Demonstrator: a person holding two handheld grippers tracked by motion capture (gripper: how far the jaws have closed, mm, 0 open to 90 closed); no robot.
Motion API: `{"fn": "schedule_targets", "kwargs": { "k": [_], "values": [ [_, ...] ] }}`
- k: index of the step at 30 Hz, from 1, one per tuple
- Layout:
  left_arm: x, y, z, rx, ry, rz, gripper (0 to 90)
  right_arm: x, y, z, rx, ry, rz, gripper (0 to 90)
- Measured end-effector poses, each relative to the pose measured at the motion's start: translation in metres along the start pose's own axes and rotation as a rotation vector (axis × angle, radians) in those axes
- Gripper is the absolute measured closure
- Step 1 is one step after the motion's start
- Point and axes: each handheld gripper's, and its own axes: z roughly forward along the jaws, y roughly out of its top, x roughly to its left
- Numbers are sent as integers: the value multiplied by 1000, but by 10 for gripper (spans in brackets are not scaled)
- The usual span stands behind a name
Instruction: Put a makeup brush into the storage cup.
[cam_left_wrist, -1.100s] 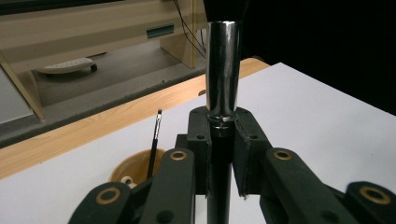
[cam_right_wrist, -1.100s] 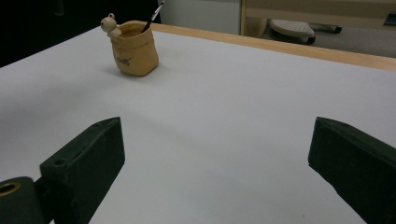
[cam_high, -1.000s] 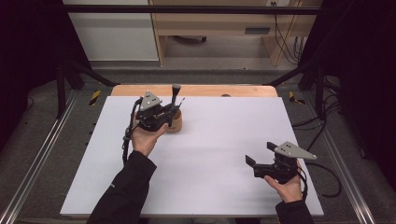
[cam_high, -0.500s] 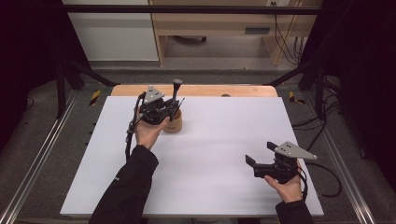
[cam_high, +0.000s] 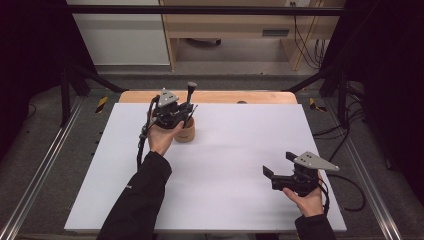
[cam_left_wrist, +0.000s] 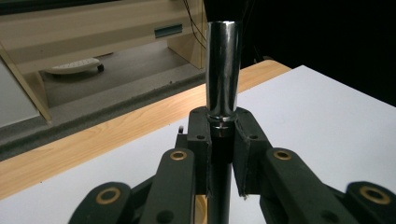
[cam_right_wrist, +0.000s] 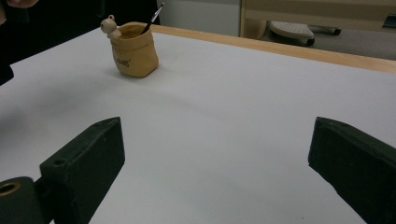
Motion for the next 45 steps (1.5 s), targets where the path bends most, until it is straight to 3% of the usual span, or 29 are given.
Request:
{"fn": "schedule_targets", "kwargs": {
  "k": [20,45],
  "values": [
    [16,-6,19,11,30,-22,787,-2,-1,0,-1,-7,1,40],
    [21,-24,41,65,60,-16,787,-1,0,0,1,-3,-2,41]
  ]
}}
